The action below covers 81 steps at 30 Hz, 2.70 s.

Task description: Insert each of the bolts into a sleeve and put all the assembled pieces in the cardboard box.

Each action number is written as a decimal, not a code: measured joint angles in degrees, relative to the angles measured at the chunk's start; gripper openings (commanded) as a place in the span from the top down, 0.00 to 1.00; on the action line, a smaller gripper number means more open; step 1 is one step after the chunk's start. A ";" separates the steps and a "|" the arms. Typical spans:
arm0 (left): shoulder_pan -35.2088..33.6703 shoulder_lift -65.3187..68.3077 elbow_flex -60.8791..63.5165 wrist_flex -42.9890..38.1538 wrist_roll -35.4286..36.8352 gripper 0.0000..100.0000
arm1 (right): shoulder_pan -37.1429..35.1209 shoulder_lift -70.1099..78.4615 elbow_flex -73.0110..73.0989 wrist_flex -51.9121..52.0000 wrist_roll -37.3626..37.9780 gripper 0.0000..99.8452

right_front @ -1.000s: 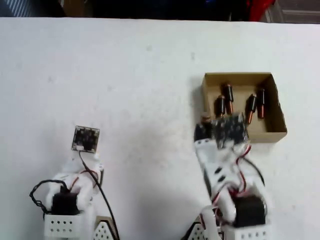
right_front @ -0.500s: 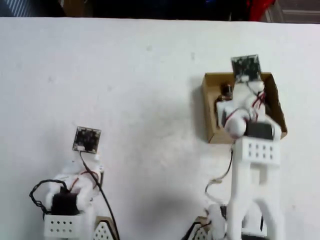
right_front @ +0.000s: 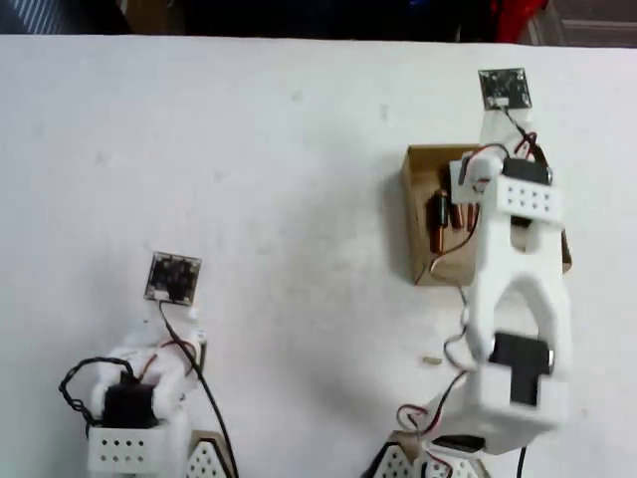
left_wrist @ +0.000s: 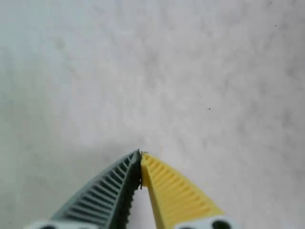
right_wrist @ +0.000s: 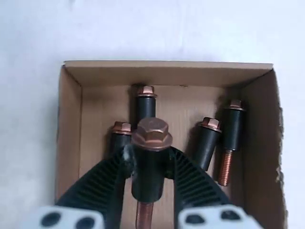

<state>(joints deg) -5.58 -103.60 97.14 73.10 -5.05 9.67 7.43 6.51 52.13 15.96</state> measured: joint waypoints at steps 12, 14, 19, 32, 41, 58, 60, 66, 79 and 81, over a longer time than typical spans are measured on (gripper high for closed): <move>0.00 0.00 0.00 0.00 0.00 0.98 | 2.81 25.05 -17.76 0.44 5.19 0.98; 0.00 0.00 0.00 0.00 0.00 0.98 | 2.81 26.46 -19.60 1.23 6.15 0.98; 0.00 0.00 0.00 0.00 0.00 0.98 | 2.73 28.04 -22.15 3.16 6.77 0.83; 0.00 0.00 0.00 0.00 0.00 0.98 | 2.29 27.16 -22.51 4.66 6.95 0.87; 0.00 0.00 0.00 0.00 0.00 0.98 | 2.64 17.41 -22.59 12.13 6.95 0.98; 0.00 0.00 0.00 0.00 0.00 0.98 | -3.43 -6.33 -22.59 27.96 6.95 0.98; 0.00 0.00 0.00 0.00 0.00 0.98 | -5.80 -9.76 -22.59 30.42 6.95 0.98; 0.00 0.00 0.00 0.00 0.00 0.98 | -13.10 -18.90 -22.59 37.27 6.95 0.98; 0.00 0.00 0.00 0.00 0.00 0.98 | -17.49 -34.81 -12.13 39.03 0.97 0.98; 0.00 0.00 0.00 0.00 0.00 0.98 | -17.32 -37.63 -6.95 37.10 0.79 0.98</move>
<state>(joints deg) -5.58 -103.60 97.14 73.10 -5.05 -7.65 -30.20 -0.44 89.23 16.75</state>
